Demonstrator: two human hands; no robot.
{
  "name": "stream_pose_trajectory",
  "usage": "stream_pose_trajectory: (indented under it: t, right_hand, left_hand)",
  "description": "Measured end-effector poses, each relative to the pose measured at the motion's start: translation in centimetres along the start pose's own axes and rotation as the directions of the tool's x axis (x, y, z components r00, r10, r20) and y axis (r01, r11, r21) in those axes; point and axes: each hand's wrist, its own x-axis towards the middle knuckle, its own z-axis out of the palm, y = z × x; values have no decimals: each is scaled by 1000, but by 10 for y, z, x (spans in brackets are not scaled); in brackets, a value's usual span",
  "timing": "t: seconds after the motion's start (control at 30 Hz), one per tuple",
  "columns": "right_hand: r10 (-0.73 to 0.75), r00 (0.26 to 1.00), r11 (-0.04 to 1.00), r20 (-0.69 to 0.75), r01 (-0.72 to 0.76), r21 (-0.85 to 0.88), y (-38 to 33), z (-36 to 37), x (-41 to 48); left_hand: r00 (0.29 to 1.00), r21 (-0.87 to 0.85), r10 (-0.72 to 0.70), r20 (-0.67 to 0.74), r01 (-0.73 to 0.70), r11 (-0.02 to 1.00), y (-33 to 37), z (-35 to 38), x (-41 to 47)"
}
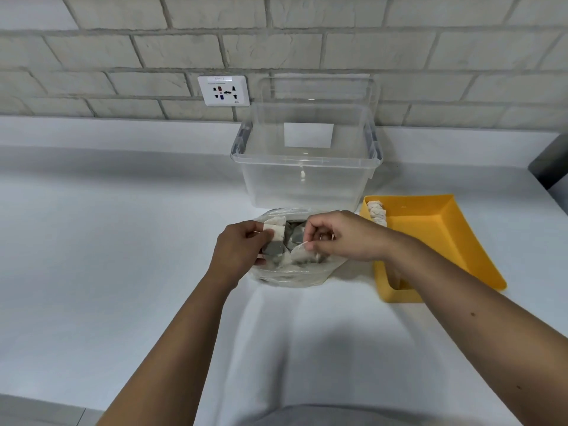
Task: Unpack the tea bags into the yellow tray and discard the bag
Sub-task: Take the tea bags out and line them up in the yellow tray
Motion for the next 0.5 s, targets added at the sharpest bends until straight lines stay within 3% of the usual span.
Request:
stream_pose_trajectory:
  t: [0.1,0.23,0.37,0.5]
  right_hand:
    - [-47,999,999,24,47,24,-10,-8,3]
    - [17,982,995,-190,3,103,-11,3,14]
    - [143,942,973,-303,-79,216,-3,17,22]
    - [212,927,963,-308,-144,229,-1,26,30]
  left_hand:
    - [997,-13,-3,74,4,1000,7,1,-2]
    - [981,-160,-71,181,100,982,13,7,-8]
    - [977,-255,-133,170,174,951,13,8,-11]
    - [988,-205,-108,109,129,970,11,9,-11]
